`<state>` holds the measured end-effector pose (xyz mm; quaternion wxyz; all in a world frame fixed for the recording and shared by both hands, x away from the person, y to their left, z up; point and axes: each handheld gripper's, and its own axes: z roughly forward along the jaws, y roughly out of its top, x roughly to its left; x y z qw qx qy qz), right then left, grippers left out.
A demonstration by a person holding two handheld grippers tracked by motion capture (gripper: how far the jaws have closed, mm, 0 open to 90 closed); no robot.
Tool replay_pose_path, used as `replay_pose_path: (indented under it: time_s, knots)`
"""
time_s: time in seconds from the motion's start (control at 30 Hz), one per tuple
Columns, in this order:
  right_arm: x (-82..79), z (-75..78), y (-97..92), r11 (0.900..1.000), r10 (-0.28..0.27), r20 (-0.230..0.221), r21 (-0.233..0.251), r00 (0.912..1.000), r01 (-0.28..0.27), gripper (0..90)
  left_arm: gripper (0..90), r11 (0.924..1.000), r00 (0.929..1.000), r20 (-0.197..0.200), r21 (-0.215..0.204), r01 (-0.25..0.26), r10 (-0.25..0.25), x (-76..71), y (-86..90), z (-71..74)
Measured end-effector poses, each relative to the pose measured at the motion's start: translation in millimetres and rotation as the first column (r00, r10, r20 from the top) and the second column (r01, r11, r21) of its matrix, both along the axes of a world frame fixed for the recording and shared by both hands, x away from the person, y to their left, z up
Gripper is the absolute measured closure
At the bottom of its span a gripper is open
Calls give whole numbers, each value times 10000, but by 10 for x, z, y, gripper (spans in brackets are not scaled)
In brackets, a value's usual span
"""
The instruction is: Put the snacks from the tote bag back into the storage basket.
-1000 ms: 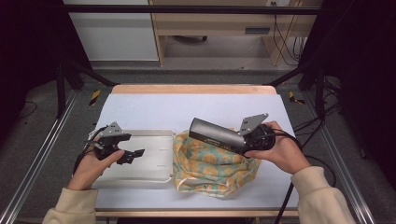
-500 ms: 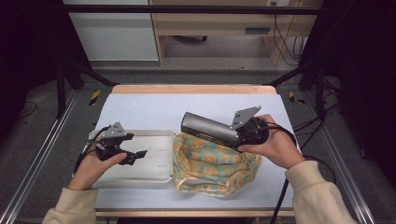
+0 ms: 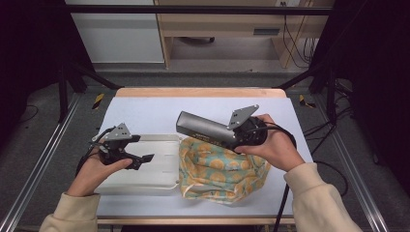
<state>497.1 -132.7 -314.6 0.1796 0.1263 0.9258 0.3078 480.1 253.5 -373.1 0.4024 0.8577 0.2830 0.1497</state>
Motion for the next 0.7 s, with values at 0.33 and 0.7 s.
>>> replay_pose_path:
  time_s: [0.33,0.7]
  knots:
    - [2,-27,267,9984,543,-322,-129,9980,-548,434,104,9827,9957,-112,1607,921,-915,55,-64,69]
    - [-5,-100,561,9924,1071,-622,-541,9923,-1105,434,88,9580,9874,-416,2393,1582,-1527,119,47,281]
